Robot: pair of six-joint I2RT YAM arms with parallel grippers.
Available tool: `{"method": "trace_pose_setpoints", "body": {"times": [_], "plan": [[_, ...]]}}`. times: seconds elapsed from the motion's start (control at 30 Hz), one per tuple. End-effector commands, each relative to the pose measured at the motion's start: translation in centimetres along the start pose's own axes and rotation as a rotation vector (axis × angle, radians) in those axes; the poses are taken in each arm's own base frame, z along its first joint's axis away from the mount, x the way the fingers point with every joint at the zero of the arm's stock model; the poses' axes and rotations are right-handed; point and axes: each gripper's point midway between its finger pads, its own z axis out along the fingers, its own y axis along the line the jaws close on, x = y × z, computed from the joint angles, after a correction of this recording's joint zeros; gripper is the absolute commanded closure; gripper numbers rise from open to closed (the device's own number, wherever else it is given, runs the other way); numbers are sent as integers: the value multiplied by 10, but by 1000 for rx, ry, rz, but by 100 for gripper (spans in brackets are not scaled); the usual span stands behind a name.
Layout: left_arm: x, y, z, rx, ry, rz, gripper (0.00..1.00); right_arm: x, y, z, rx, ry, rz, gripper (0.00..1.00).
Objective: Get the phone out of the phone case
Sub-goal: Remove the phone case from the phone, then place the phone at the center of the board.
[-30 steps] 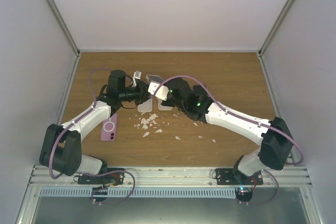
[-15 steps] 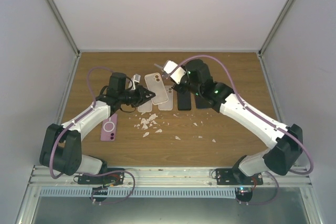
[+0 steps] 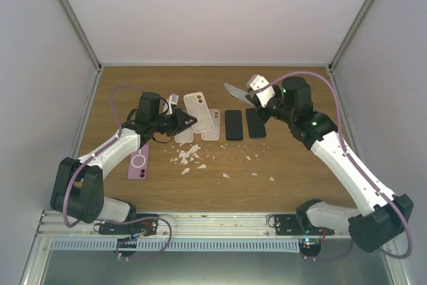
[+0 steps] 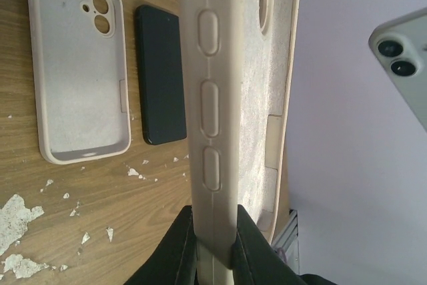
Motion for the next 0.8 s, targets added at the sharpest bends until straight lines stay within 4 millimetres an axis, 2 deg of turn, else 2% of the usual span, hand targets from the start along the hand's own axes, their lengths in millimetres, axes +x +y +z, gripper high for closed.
{"method": "trace_pose_setpoints", "body": {"times": [0.0, 0.1, 0.27, 0.5, 0.77], "plan": [[-13, -17, -9, 33, -61, 75, 100, 5, -11, -25, 27, -35, 21, 99], [-14, -18, -13, 30, -75, 86, 100, 35, -26, -32, 92, 22, 26, 100], [-13, -15, -16, 34, -82, 77, 100, 81, -39, -41, 142, 110, 19, 99], [-16, -16, -14, 47, -86, 61, 100, 123, -57, -47, 206, 224, -35, 99], [-15, -16, -12, 53, -73, 50, 100, 167, -70, -36, 310, 334, -223, 100]]}}
